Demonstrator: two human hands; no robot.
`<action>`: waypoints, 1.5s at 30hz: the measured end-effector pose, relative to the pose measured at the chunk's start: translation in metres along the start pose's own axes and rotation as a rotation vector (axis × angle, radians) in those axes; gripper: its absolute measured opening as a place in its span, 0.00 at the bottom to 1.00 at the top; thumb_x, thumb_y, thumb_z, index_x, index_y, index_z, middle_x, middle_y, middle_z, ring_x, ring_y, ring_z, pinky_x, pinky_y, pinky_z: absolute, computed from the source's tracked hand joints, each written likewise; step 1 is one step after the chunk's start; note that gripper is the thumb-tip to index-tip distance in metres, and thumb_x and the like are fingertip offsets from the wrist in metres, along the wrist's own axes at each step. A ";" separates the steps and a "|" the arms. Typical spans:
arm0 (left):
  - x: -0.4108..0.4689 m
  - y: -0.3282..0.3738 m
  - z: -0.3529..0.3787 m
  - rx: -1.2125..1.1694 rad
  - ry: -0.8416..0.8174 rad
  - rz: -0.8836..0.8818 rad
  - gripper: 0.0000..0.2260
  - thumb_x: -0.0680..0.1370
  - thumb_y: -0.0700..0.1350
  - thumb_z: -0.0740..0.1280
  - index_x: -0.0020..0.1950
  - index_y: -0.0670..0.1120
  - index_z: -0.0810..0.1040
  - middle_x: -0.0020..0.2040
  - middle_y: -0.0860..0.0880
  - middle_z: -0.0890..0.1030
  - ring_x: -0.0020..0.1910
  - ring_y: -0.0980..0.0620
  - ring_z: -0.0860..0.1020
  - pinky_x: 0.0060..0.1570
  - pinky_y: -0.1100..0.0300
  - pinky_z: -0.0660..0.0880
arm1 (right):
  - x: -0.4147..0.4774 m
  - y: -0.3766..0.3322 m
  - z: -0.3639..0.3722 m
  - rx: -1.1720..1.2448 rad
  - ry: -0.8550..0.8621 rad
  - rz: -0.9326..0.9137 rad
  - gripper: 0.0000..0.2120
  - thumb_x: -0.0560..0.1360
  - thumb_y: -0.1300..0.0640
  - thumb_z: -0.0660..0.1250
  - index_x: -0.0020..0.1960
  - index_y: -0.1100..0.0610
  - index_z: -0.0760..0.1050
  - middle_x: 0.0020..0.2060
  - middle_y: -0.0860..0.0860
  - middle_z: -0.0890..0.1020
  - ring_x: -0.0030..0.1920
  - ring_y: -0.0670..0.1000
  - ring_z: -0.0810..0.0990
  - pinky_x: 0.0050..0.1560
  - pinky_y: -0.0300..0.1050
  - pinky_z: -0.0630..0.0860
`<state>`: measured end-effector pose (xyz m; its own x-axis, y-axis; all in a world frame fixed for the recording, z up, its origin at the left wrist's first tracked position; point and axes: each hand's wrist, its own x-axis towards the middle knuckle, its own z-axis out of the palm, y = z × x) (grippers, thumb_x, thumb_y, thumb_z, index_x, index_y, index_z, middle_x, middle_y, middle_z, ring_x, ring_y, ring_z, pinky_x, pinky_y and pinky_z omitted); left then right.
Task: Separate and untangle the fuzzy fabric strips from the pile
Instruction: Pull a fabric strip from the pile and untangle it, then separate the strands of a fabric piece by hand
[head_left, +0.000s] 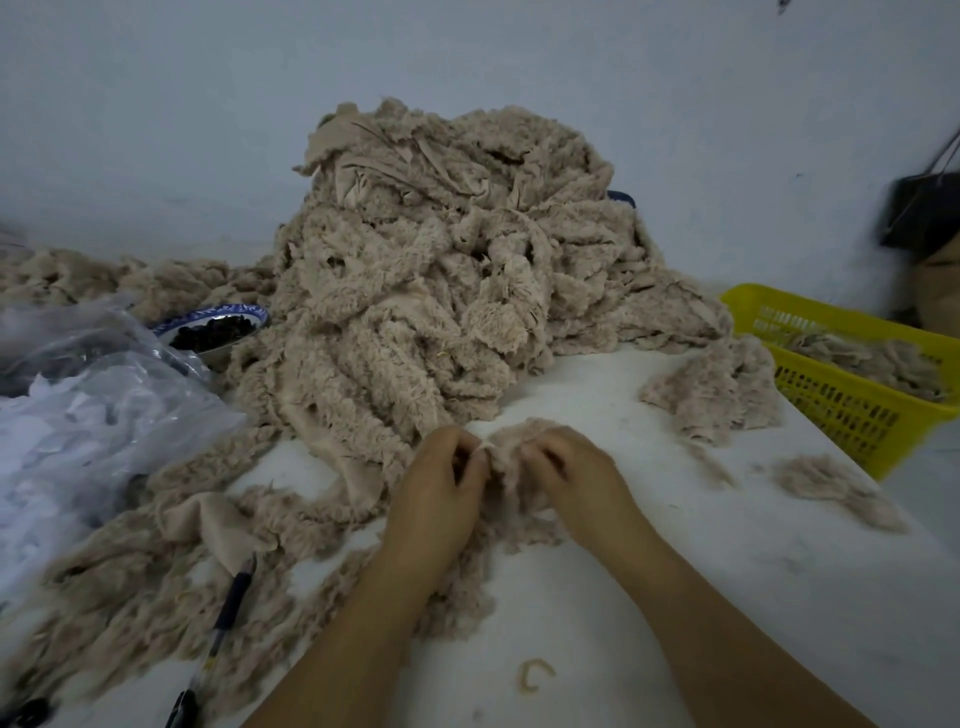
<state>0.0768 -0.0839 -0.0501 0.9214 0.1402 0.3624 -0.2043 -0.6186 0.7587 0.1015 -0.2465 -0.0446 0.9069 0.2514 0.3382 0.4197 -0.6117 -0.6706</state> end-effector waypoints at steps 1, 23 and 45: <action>0.001 0.001 -0.003 -0.073 0.031 -0.051 0.07 0.81 0.46 0.65 0.44 0.52 0.71 0.37 0.53 0.78 0.34 0.55 0.76 0.32 0.64 0.70 | 0.001 0.003 -0.005 0.046 0.090 0.061 0.14 0.82 0.53 0.61 0.40 0.57 0.73 0.37 0.48 0.73 0.39 0.46 0.71 0.42 0.38 0.68; 0.005 0.031 -0.023 -0.744 -0.147 -0.476 0.13 0.79 0.49 0.68 0.38 0.43 0.81 0.32 0.49 0.84 0.33 0.53 0.82 0.33 0.64 0.77 | -0.002 -0.011 -0.015 0.296 0.264 0.176 0.21 0.80 0.45 0.63 0.33 0.55 0.65 0.24 0.44 0.69 0.26 0.42 0.66 0.29 0.32 0.65; 0.009 0.016 -0.013 -1.072 -0.034 -0.638 0.17 0.79 0.55 0.67 0.62 0.46 0.81 0.54 0.43 0.85 0.52 0.44 0.85 0.45 0.51 0.82 | -0.012 -0.016 0.001 0.382 -0.335 0.085 0.16 0.73 0.34 0.67 0.58 0.37 0.73 0.47 0.31 0.78 0.46 0.33 0.77 0.42 0.27 0.72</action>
<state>0.0777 -0.0826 -0.0272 0.9599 0.1537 -0.2345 0.1302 0.4963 0.8583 0.0837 -0.2389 -0.0384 0.8746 0.4776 0.0837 0.2709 -0.3382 -0.9012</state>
